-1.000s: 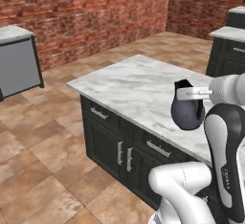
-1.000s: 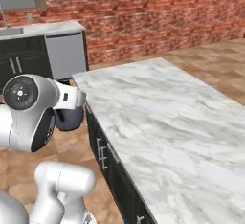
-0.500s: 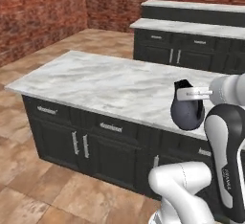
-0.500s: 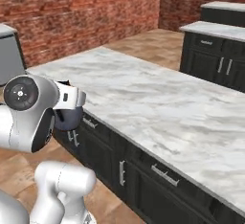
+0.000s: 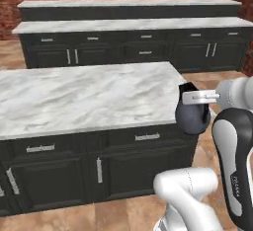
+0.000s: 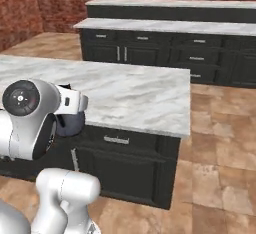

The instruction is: Move the hot dog and pork loin from the top shelf to the second highest shelf to make space. Then, place the pitcher from the counter on the cleared top shelf.

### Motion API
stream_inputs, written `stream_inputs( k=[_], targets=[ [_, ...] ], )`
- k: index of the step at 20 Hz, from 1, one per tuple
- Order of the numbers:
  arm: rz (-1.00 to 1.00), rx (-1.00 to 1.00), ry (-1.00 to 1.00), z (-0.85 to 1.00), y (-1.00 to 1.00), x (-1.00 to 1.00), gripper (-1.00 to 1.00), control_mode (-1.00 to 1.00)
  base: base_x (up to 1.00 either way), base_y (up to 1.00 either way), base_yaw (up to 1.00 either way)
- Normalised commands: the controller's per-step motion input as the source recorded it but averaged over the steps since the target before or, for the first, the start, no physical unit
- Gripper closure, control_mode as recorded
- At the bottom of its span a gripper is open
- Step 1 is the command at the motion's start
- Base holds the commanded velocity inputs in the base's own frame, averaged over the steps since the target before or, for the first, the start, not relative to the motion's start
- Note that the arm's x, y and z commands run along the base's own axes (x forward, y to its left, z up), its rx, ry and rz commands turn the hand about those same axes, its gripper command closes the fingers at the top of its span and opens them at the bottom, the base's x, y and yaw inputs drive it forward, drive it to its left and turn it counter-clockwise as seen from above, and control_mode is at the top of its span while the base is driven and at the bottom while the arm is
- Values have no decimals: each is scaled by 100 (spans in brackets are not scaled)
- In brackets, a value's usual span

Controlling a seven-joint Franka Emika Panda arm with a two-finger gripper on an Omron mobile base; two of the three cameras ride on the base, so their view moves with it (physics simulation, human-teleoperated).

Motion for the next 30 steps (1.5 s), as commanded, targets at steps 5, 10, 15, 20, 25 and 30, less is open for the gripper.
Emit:
stream_inputs(
  k=[5,10,15,20,25,30],
  targets=[
    [0,0,0,0,0,0,100,100,0,0,-97],
    [0,0,0,0,0,0,100,100,0,0,-97],
    [0,0,0,0,0,0,100,100,0,0,-97],
    [0,0,0,0,0,0,100,100,0,0,-95],
    [0,0,0,0,0,0,100,100,20,2,-83],
    [0,0,0,0,0,0,100,100,67,16,-53]
  ],
)
